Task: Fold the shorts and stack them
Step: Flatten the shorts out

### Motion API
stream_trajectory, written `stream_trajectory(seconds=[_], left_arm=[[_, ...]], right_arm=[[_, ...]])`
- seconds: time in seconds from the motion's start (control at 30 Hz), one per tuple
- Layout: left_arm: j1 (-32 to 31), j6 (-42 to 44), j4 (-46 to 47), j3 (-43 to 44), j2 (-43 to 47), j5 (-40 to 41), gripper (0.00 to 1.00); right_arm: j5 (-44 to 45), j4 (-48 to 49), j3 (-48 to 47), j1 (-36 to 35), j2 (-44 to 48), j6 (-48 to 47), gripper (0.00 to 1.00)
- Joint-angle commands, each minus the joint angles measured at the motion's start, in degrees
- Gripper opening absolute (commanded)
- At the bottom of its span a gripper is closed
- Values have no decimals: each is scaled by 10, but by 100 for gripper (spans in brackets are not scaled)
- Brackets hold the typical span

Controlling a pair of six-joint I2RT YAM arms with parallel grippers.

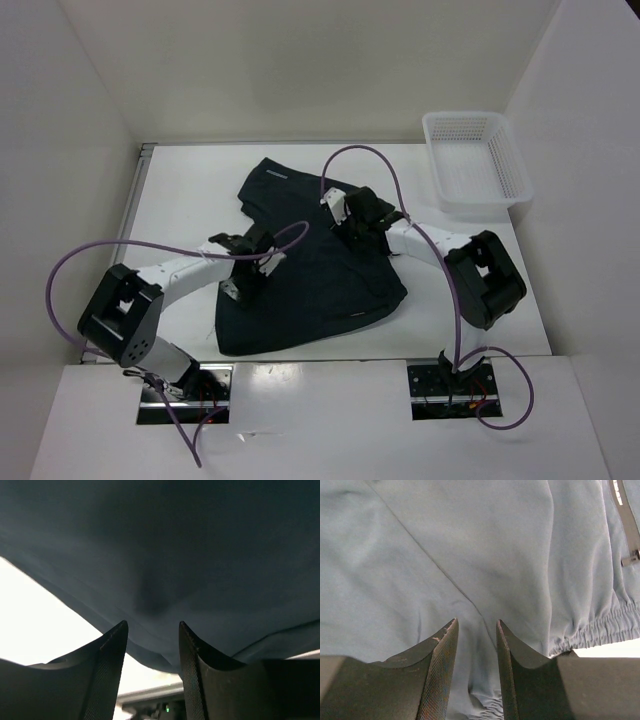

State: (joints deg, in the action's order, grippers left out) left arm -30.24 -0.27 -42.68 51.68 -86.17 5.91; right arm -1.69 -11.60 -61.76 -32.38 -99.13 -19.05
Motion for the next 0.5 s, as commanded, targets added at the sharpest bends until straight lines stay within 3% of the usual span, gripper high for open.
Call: stream_trajectory(seconds=[0.0, 0.13, 0.27, 0.4, 0.47], left_arm=[[-38, 3, -27, -49, 20, 26, 52], [-71, 3, -67, -73, 40, -6, 52], [-64, 3, 15, -45, 28, 60, 52], [40, 3, 95, 108, -33, 75, 52], [126, 3, 103, 227, -93, 48, 56]], right_arm=[[29, 13, 9, -4, 28, -4, 42], [35, 18, -17, 25, 28, 17, 43], [42, 7, -80, 72, 1, 56, 43], [42, 7, -176, 124, -54, 104, 44], [49, 7, -207, 139, -85, 117, 47]])
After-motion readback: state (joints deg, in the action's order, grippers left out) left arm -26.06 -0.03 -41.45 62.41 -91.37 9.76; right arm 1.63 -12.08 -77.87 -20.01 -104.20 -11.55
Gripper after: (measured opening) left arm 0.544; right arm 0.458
